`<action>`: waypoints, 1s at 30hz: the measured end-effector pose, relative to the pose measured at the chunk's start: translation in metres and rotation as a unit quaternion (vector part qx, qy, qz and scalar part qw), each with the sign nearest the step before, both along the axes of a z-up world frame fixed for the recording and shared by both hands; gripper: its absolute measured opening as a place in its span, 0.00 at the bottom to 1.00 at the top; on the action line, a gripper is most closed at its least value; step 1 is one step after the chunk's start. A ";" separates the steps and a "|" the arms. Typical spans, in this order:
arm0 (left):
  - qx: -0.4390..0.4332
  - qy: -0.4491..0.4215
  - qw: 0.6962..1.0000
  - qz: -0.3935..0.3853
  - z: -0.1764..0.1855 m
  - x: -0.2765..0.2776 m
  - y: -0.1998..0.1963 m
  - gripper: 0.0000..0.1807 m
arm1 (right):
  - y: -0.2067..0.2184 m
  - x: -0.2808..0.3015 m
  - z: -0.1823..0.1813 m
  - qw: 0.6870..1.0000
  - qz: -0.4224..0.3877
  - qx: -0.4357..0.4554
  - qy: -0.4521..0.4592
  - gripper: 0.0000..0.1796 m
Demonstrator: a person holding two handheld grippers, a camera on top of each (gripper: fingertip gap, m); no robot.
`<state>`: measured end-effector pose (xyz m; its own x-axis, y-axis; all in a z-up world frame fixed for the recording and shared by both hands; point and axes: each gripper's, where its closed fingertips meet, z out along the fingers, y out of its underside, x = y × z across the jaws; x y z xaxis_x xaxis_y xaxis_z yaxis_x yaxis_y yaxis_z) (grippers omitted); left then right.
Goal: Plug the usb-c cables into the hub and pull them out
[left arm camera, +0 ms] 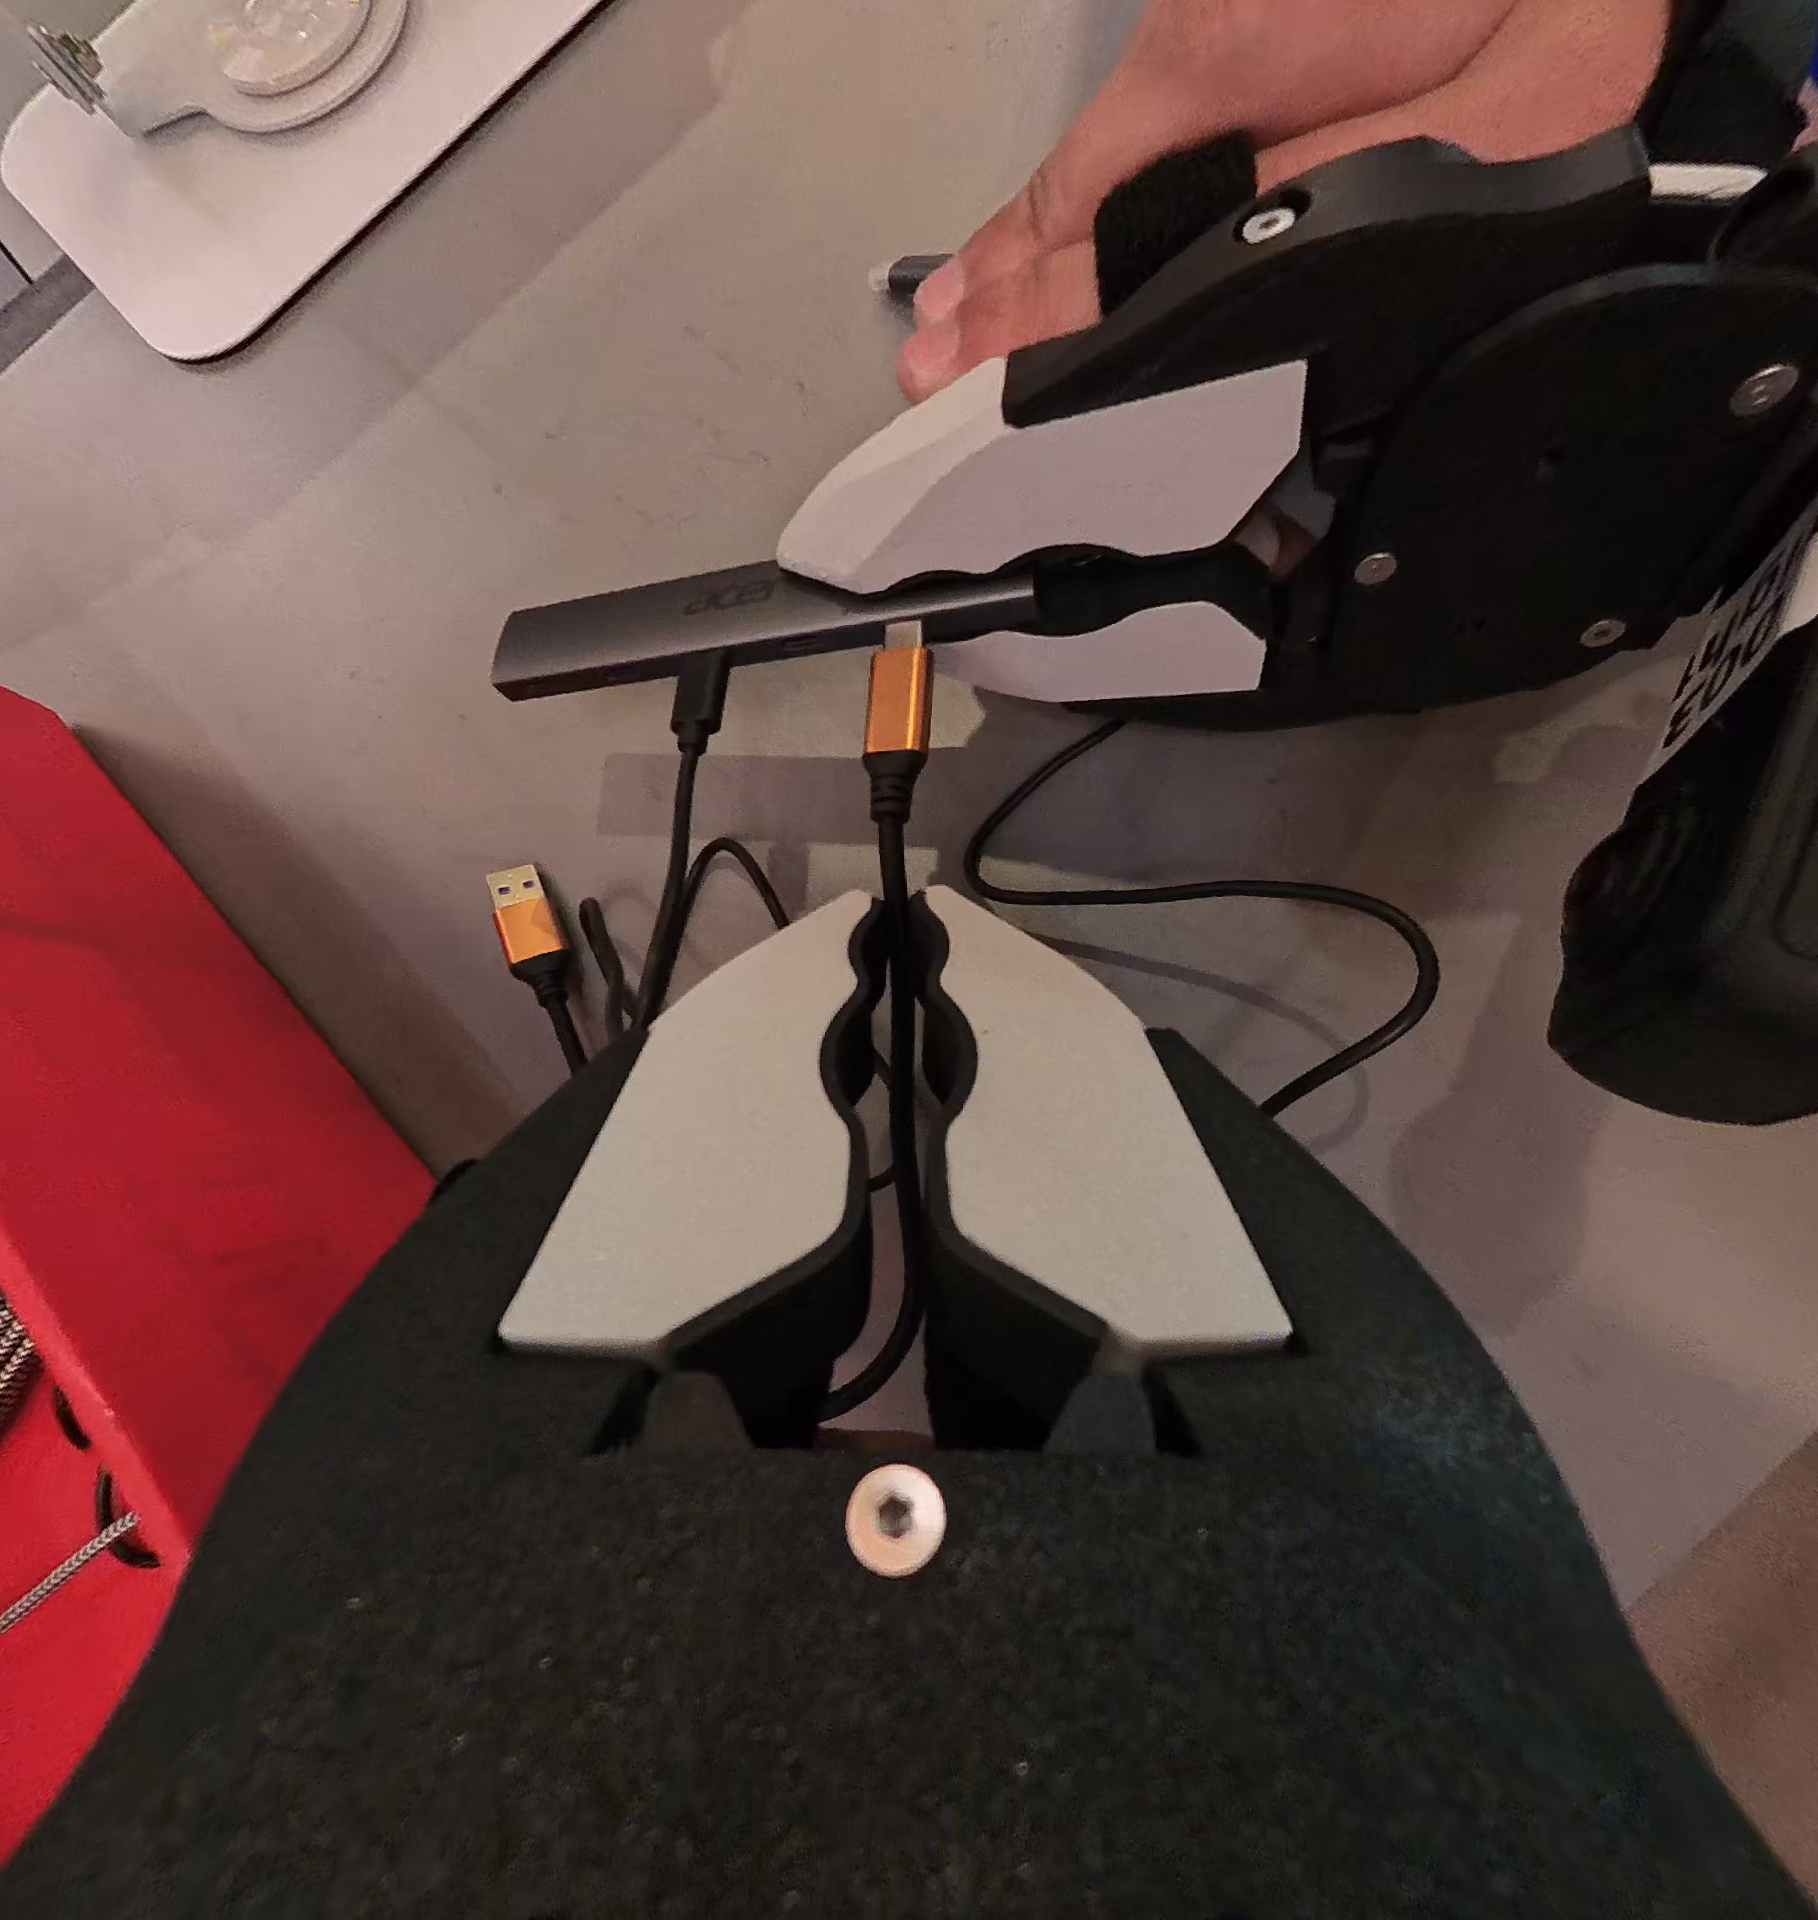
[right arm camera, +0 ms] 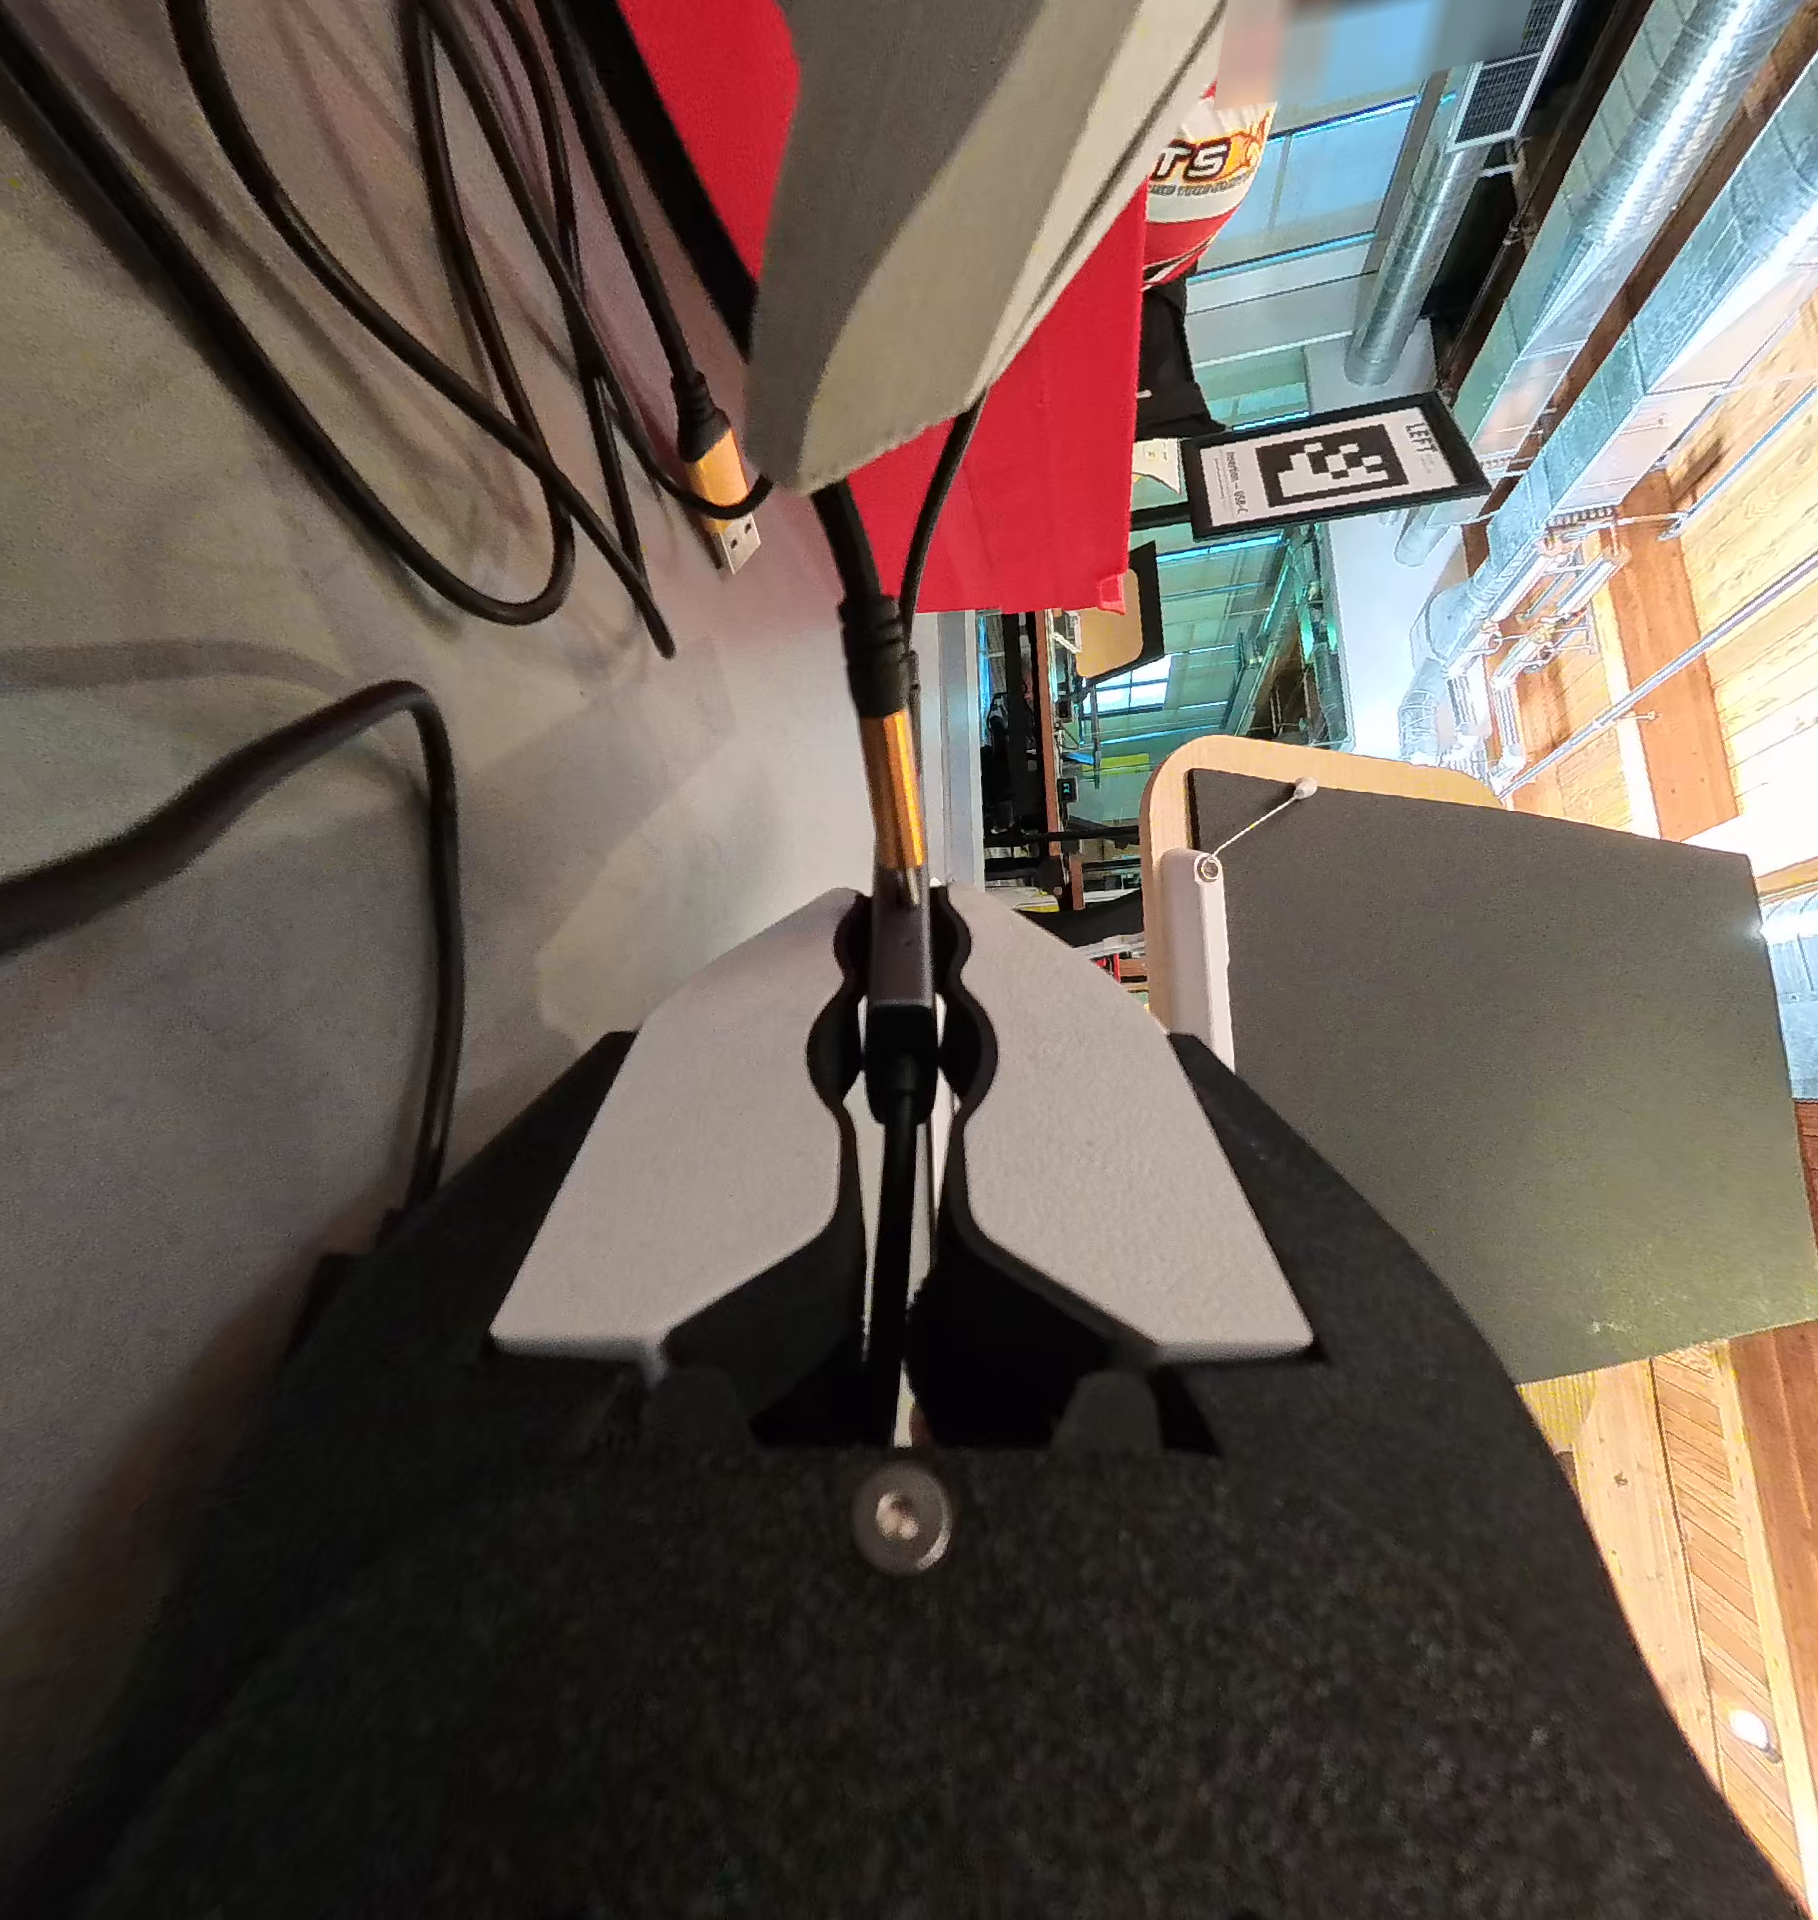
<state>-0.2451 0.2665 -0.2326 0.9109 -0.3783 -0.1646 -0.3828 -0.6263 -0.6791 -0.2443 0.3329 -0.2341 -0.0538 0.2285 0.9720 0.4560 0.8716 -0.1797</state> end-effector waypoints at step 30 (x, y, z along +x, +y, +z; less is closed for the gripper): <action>0.060 -0.138 0.988 -0.025 0.004 0.019 0.008 0.02 | -0.013 0.003 0.007 0.999 0.022 0.020 0.016 0.05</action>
<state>-0.2258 0.2743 -0.2284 0.9078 -0.4174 0.0406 -0.2017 -0.5194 -0.8304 -0.2411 0.3199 -0.2271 -0.0324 0.1869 0.9818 0.4123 0.8974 -0.1572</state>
